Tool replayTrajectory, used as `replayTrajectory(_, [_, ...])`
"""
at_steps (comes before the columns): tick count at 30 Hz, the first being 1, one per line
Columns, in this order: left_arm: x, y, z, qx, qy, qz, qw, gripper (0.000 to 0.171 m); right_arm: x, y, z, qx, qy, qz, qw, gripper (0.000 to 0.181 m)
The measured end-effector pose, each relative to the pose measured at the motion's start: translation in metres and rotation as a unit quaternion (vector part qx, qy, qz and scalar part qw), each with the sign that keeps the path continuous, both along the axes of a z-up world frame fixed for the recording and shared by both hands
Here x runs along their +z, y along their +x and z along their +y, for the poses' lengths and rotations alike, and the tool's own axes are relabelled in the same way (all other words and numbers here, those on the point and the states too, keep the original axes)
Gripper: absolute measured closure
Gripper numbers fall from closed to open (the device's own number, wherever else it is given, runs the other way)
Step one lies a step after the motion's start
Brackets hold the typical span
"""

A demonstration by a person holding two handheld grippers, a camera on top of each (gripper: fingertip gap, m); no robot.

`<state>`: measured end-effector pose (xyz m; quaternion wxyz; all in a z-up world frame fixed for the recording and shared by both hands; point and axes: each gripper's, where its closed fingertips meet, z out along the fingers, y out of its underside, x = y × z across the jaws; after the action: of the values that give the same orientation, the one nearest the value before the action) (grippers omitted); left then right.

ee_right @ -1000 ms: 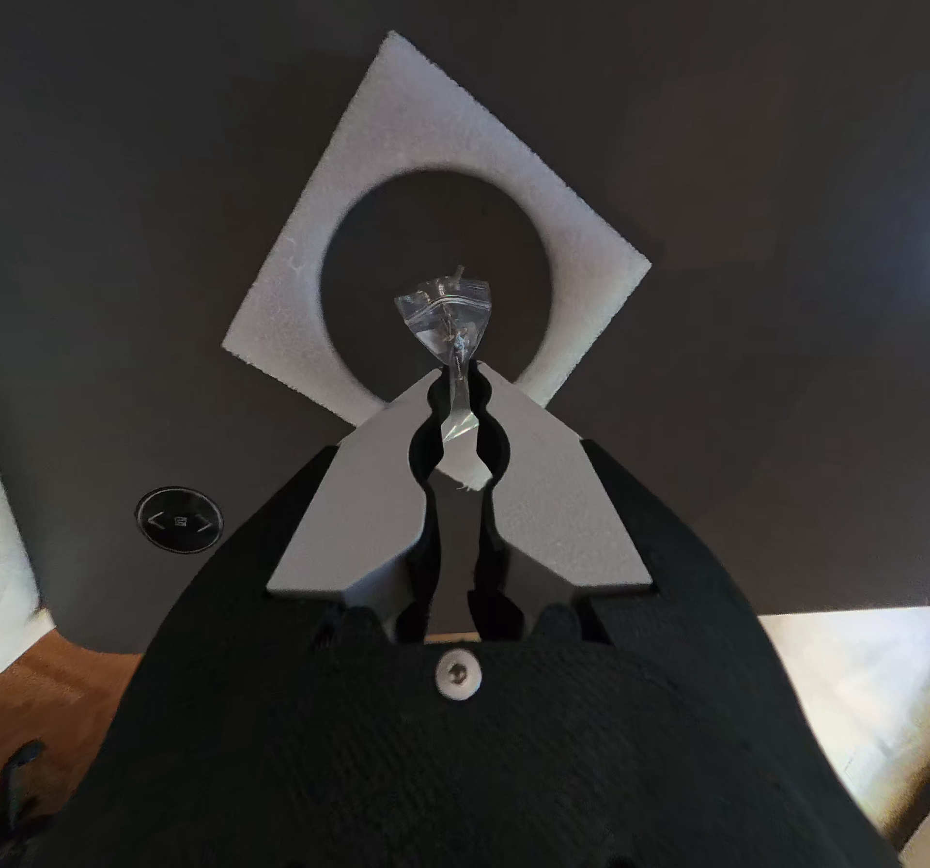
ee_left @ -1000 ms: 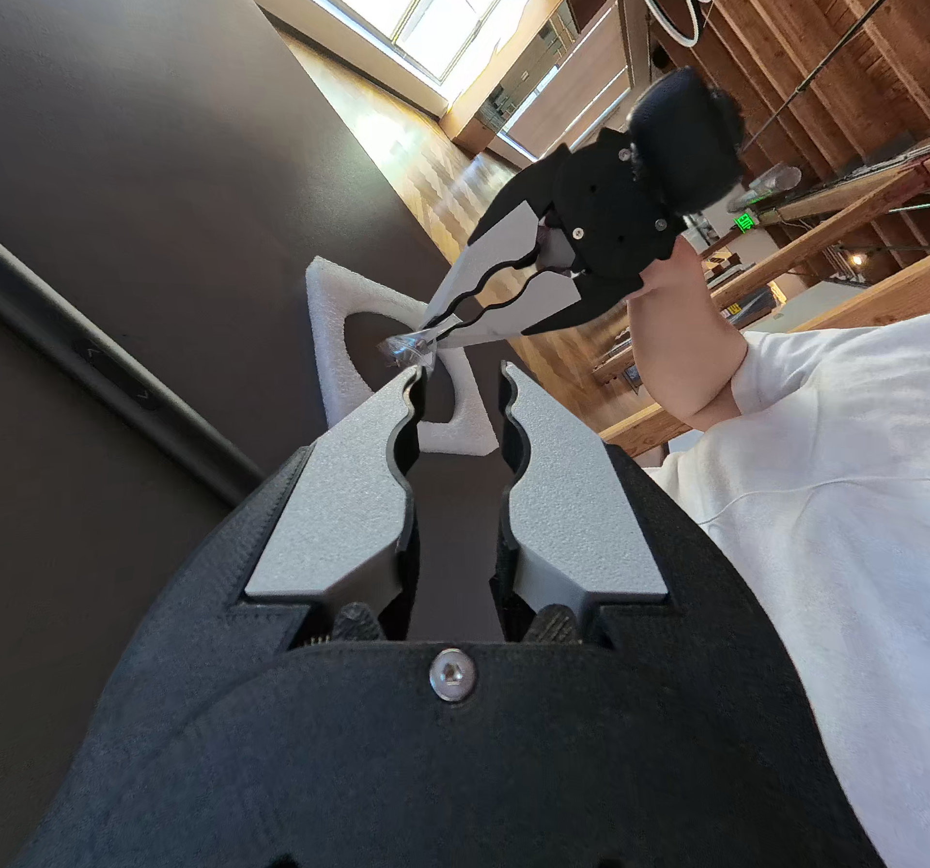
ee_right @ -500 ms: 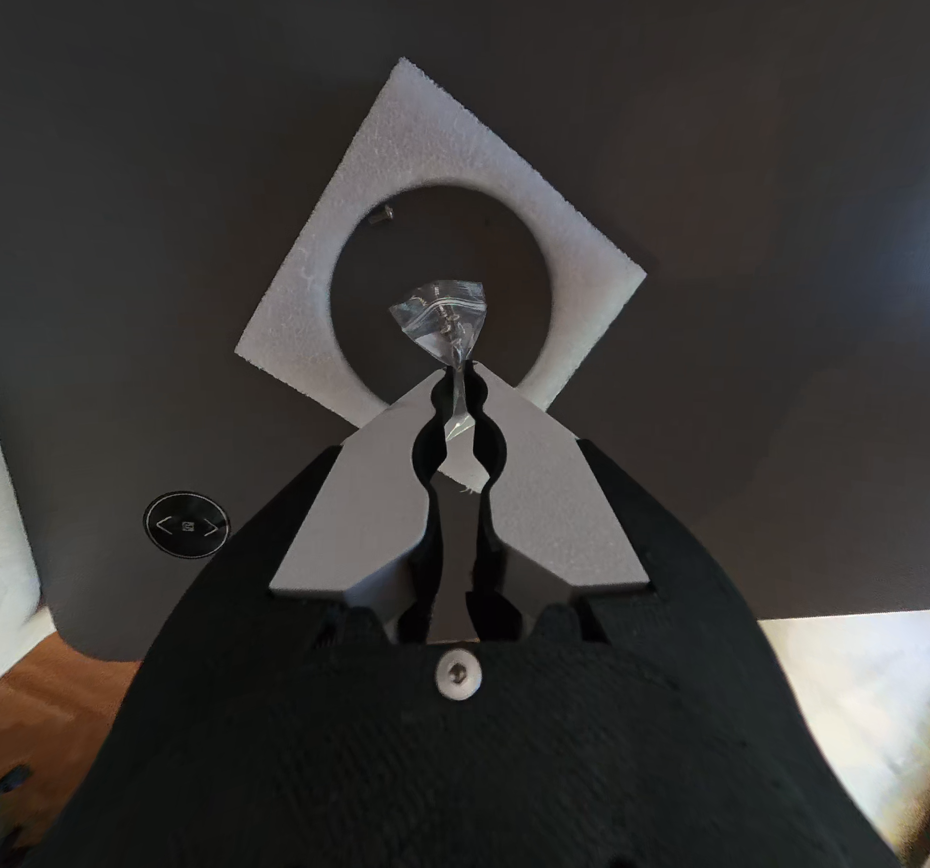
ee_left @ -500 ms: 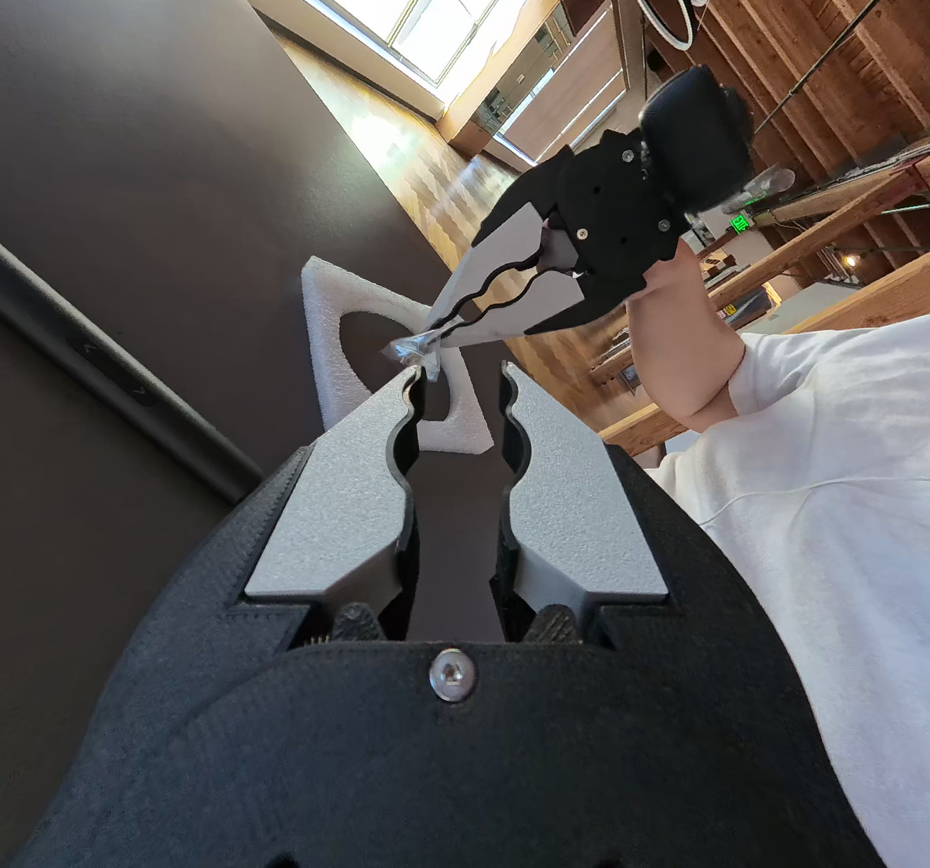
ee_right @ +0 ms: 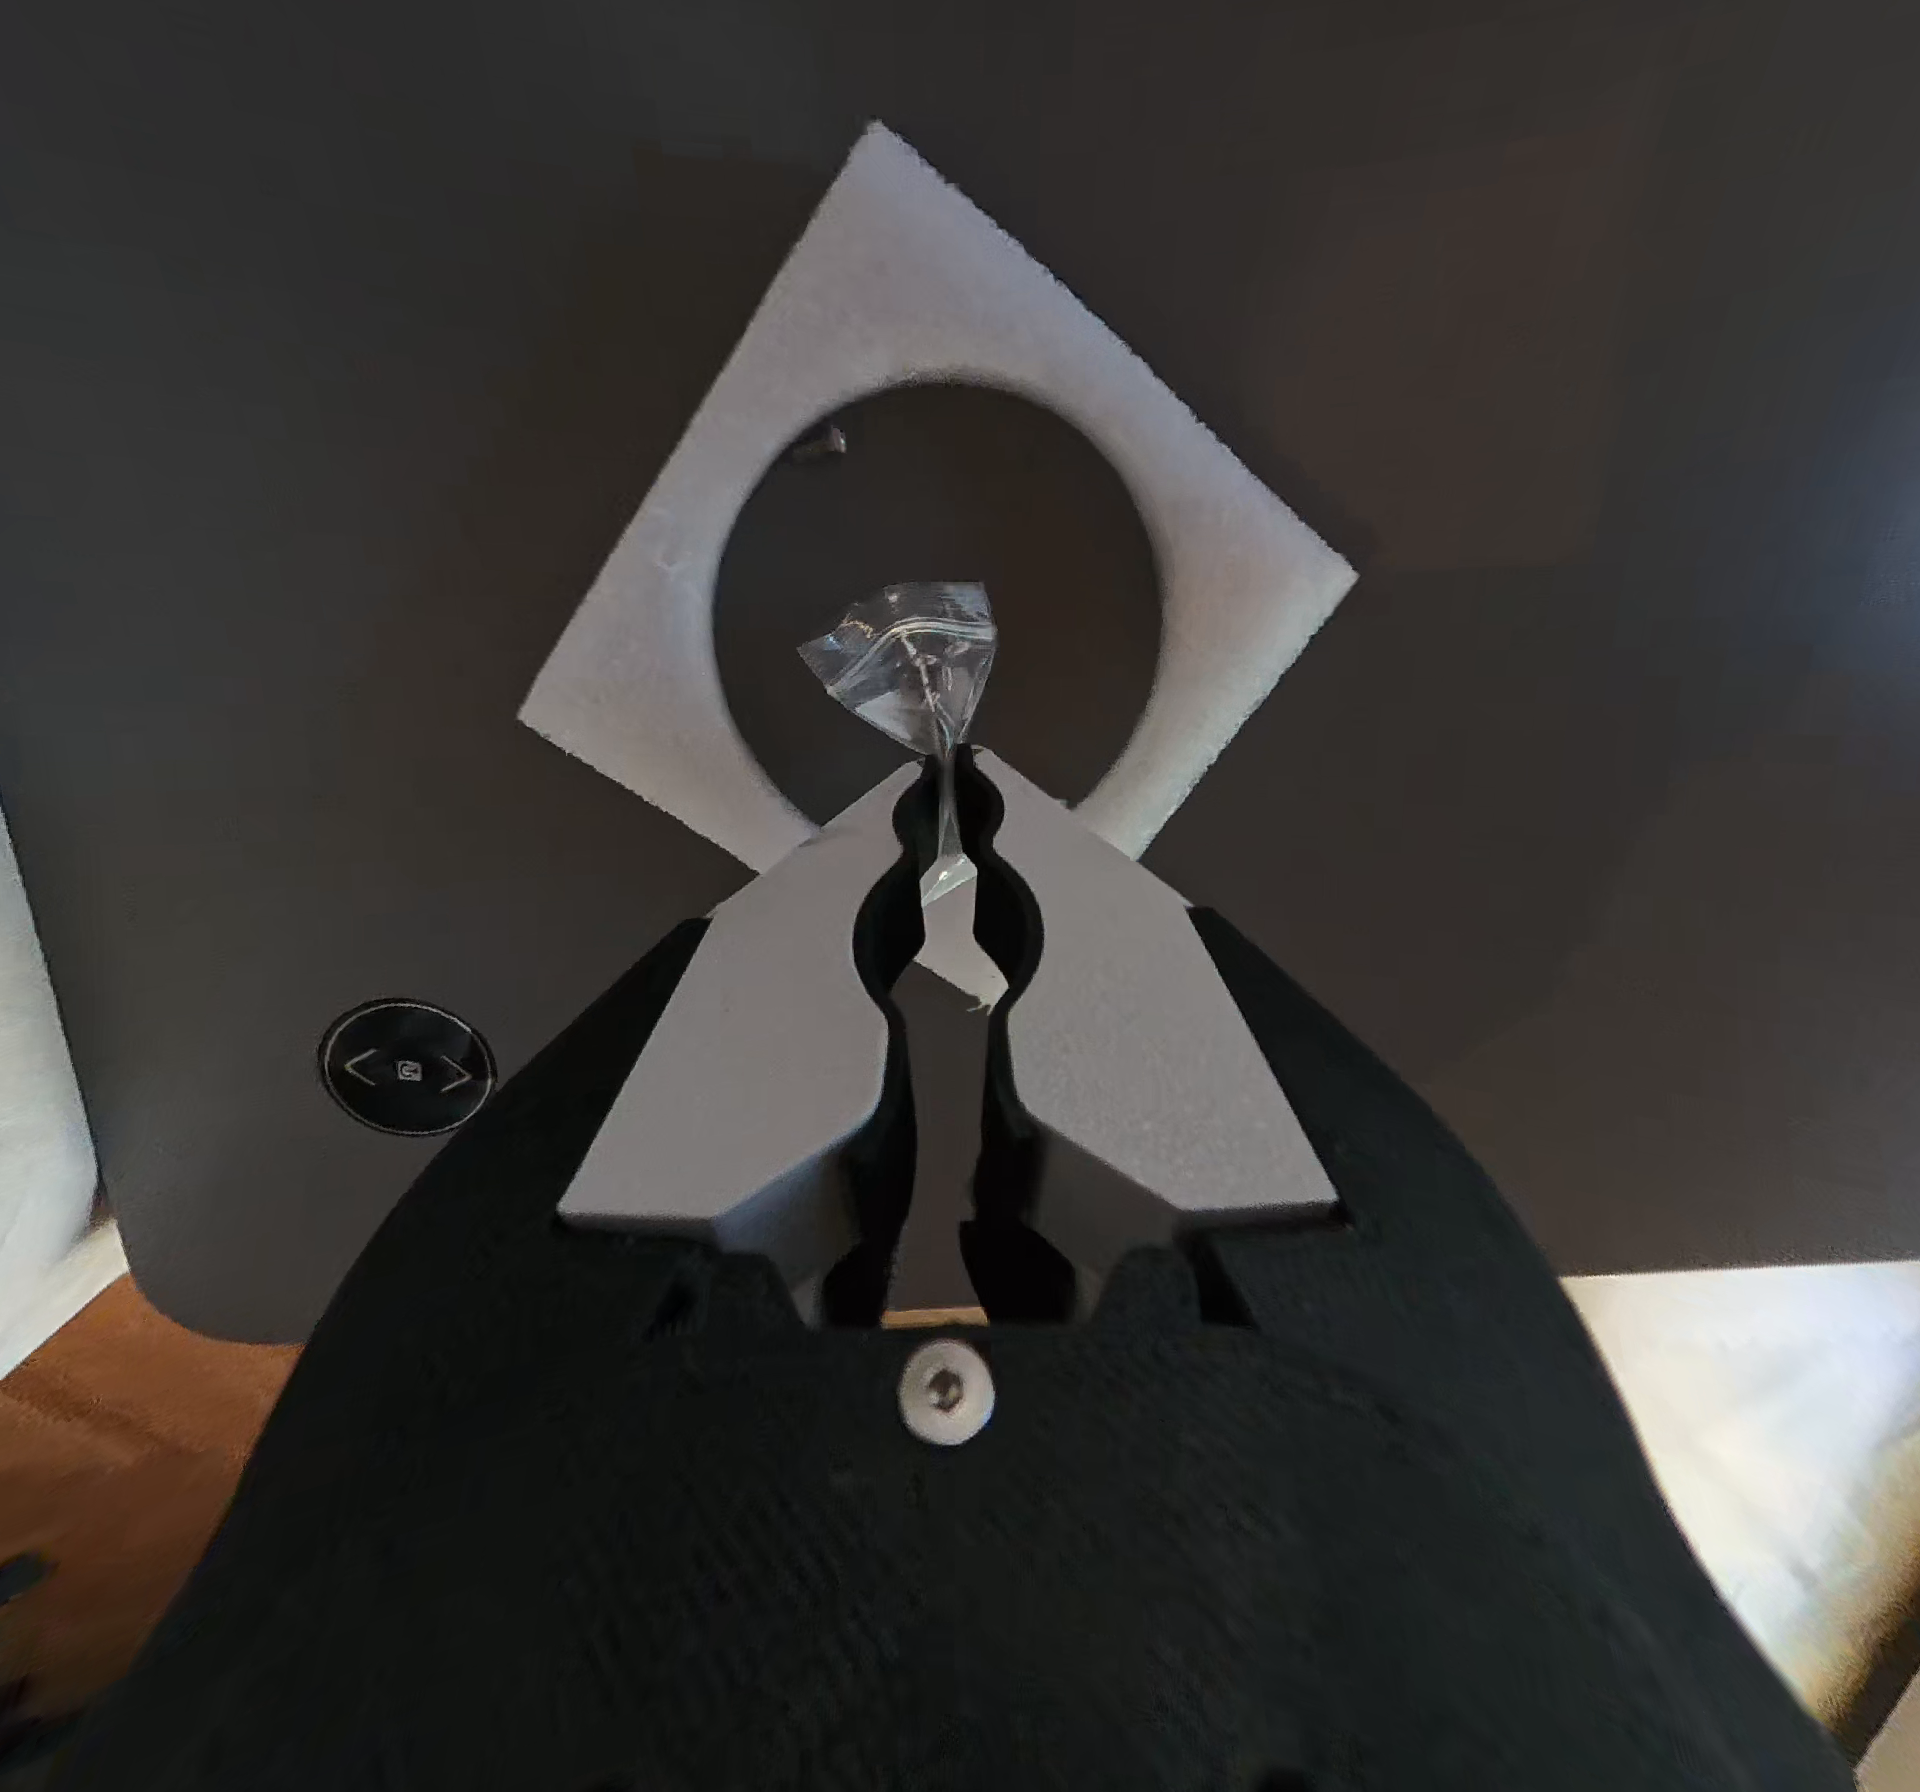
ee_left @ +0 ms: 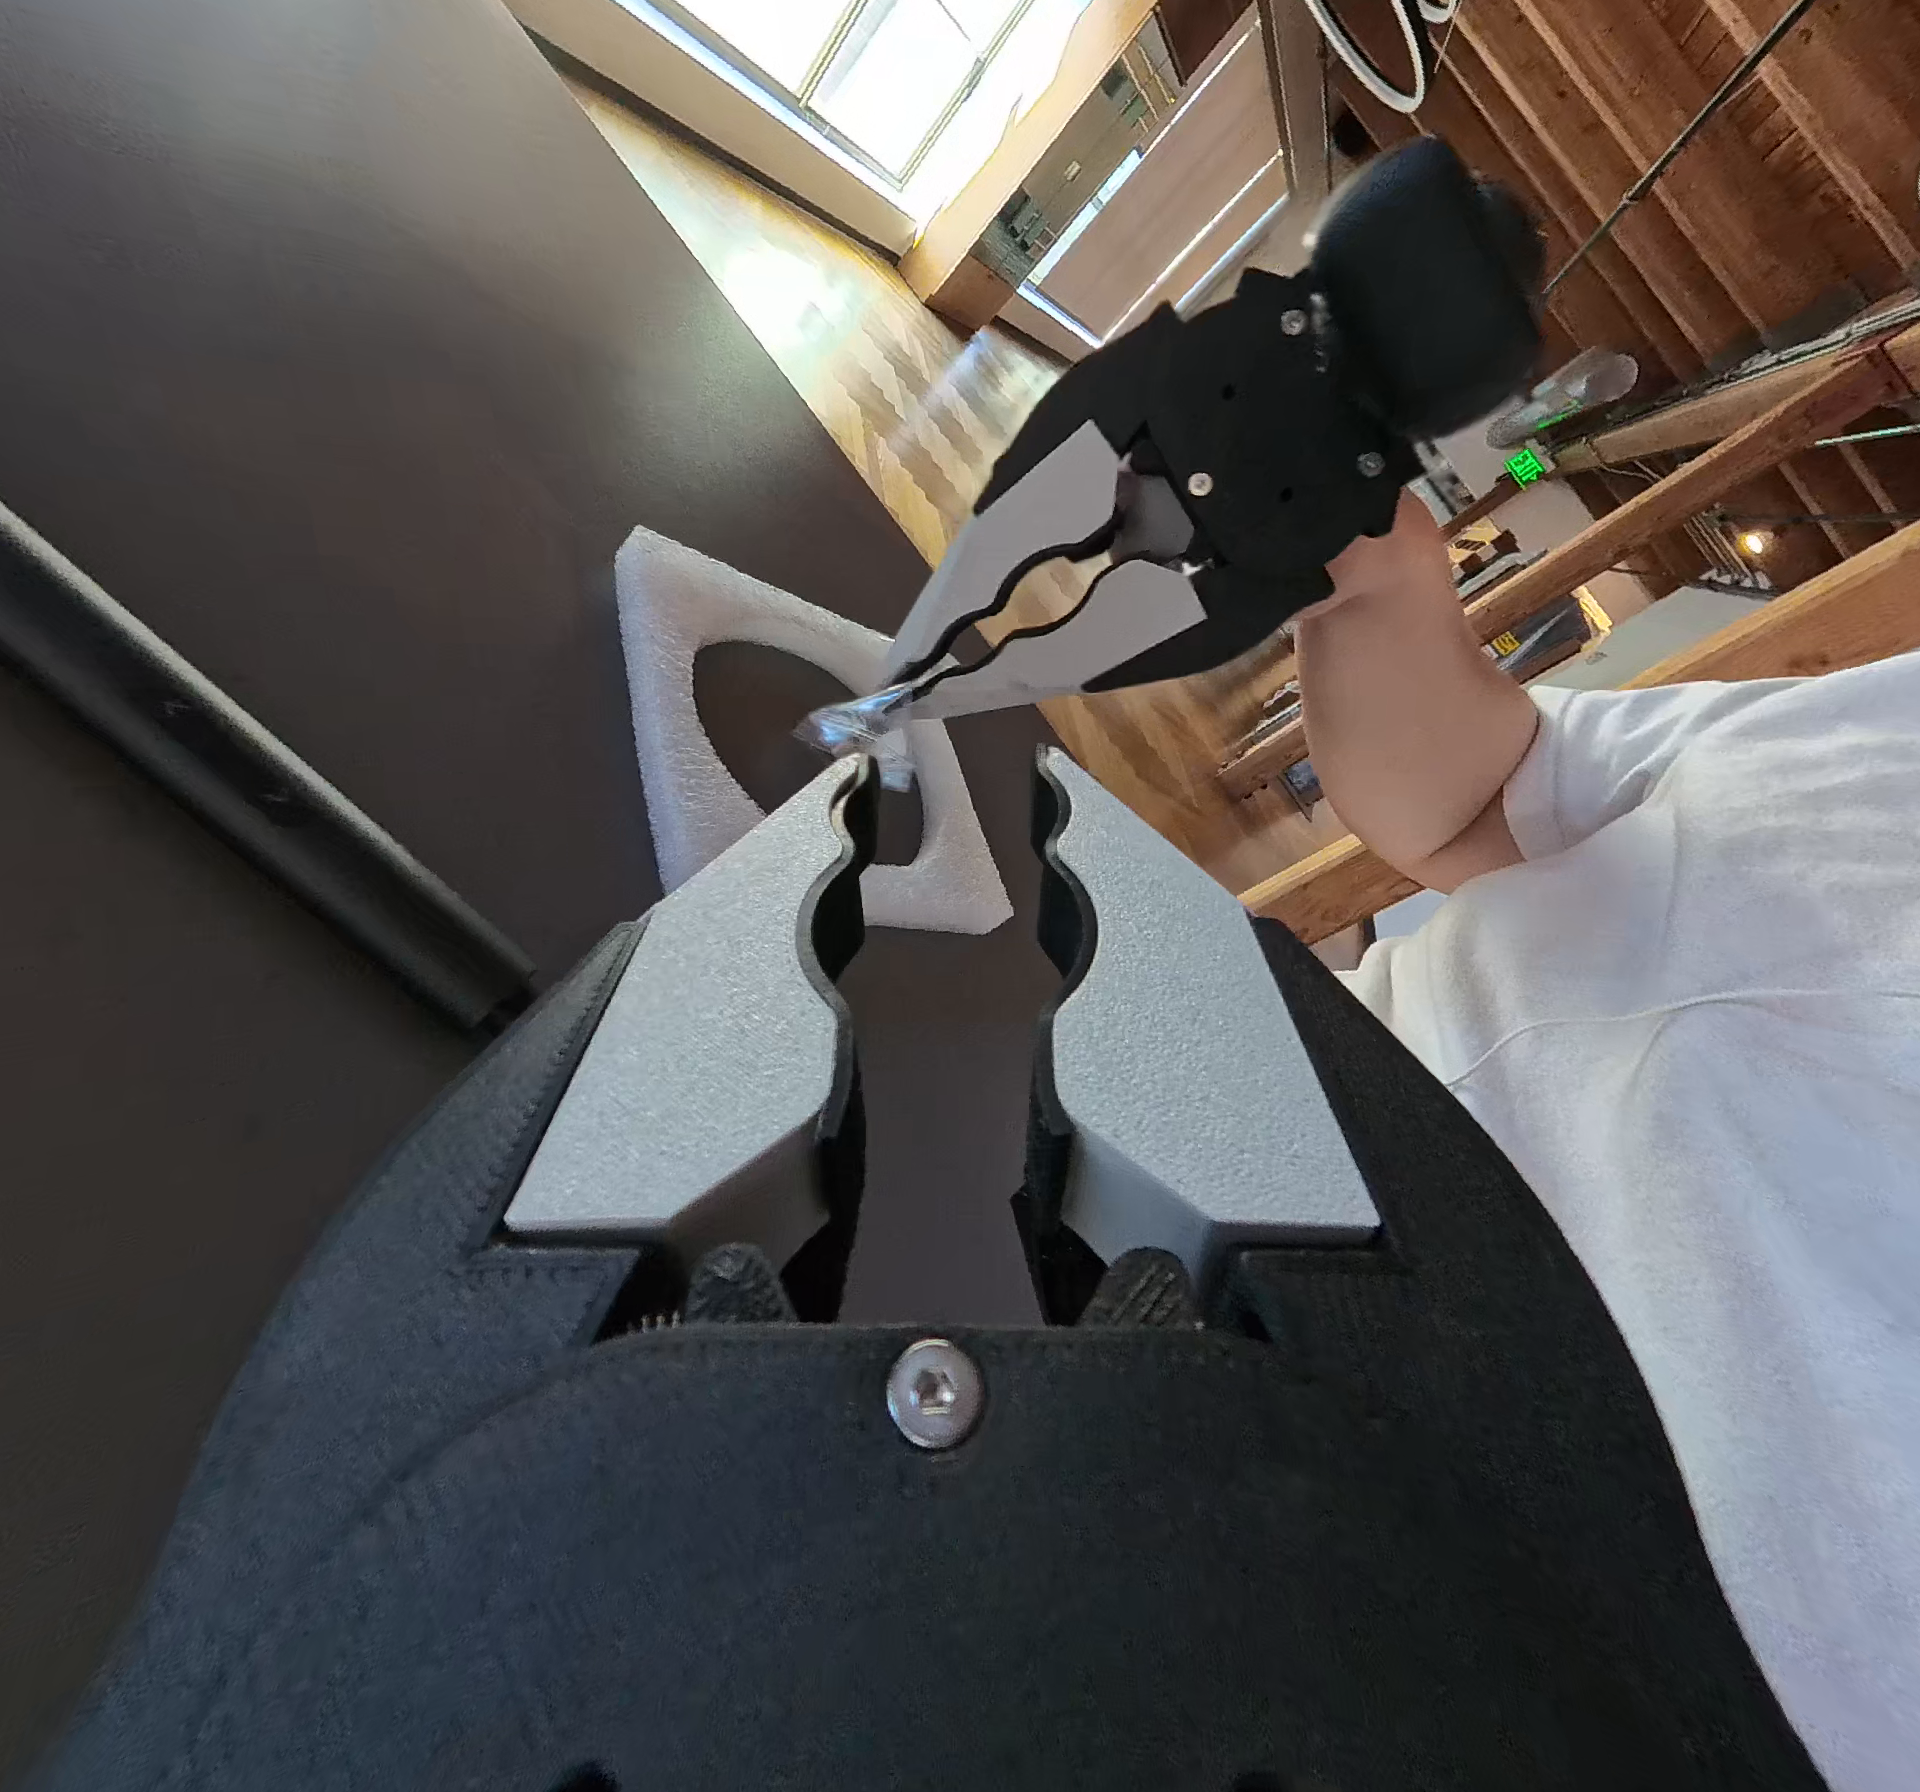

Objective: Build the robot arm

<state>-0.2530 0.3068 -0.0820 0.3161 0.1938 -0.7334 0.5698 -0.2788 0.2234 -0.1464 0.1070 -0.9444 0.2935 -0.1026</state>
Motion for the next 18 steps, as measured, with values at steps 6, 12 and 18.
replayTrajectory(6, [-0.0001, 0.0009, 0.0012, 0.003, 0.0, 0.0, 1.0, 0.144, 0.0009, -0.0006, -0.0016, 0.0, -0.004, 0.001, 1.0, 0.18])
replayTrajectory(12, [0.0007, -0.0005, 0.0005, 0.001, -0.001, -0.002, 1.0, 0.143, 0.0001, 0.0012, -0.0031, -0.003, -0.006, 0.001, 1.0, 0.18])
replayTrajectory(18, [0.0005, 0.0014, 0.0027, 0.005, 0.0, 0.0, 1.0, 0.143, -0.0023, 0.003, -0.0041, -0.014, 0.011, 0.003, 1.0, 0.18])
